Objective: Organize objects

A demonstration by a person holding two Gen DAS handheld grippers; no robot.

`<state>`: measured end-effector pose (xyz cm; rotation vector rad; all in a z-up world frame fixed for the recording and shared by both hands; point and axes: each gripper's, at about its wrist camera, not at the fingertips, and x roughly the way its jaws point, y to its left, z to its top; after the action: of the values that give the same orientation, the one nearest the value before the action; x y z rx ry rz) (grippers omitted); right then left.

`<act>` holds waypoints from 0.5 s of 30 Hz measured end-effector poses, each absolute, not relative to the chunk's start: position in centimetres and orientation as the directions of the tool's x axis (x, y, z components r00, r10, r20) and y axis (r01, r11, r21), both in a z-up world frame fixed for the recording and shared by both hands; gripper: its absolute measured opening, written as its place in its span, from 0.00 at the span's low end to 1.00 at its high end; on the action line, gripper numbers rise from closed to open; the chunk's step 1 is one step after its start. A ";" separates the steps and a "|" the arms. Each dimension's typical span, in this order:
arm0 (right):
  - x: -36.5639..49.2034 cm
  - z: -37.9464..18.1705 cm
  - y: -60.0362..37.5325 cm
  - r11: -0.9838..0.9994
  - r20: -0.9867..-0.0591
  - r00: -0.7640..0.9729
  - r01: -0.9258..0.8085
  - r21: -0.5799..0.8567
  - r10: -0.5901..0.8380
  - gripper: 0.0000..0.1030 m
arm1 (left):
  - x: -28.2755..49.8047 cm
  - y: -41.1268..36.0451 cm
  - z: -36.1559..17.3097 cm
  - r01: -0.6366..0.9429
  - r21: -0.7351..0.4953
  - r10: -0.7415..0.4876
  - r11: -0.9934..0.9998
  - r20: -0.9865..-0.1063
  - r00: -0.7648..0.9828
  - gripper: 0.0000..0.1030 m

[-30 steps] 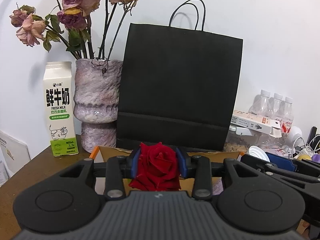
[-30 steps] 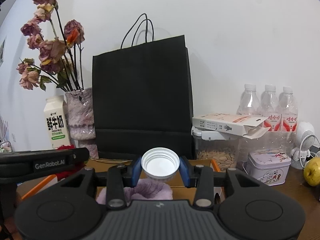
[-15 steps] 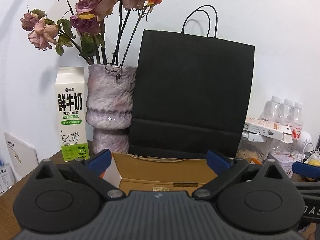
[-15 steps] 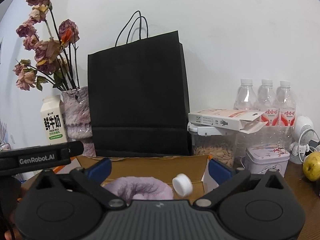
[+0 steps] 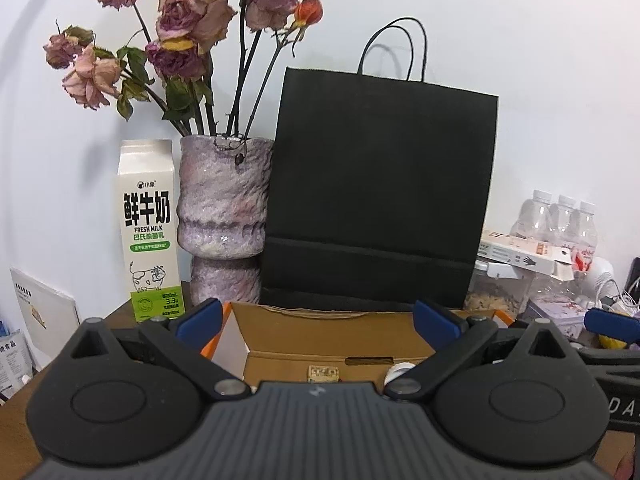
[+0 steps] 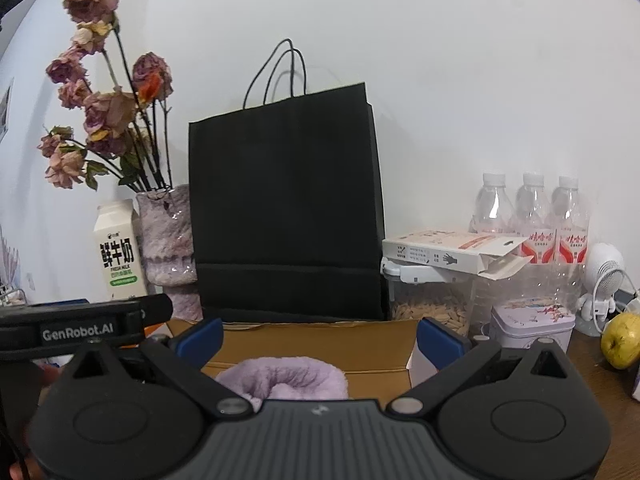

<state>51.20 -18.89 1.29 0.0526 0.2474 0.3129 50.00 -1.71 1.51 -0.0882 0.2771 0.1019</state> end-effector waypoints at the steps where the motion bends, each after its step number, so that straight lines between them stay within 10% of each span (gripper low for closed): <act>1: 50.8 1.4 -18.9 0.951 -0.232 0.922 -0.299 0.084 0.310 1.00 | 49.6 -1.8 1.6 -0.108 -0.068 0.085 0.992 -0.278 0.957 1.00; 15: 41.3 2.9 -19.7 0.949 -0.248 0.916 -0.312 0.051 0.314 1.00 | 40.4 -1.7 2.8 -0.059 -0.058 0.038 0.997 -0.323 0.946 1.00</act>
<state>41.34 -19.69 2.88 0.0109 0.2569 0.3221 40.39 -1.67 2.79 -0.0669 0.3277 0.0495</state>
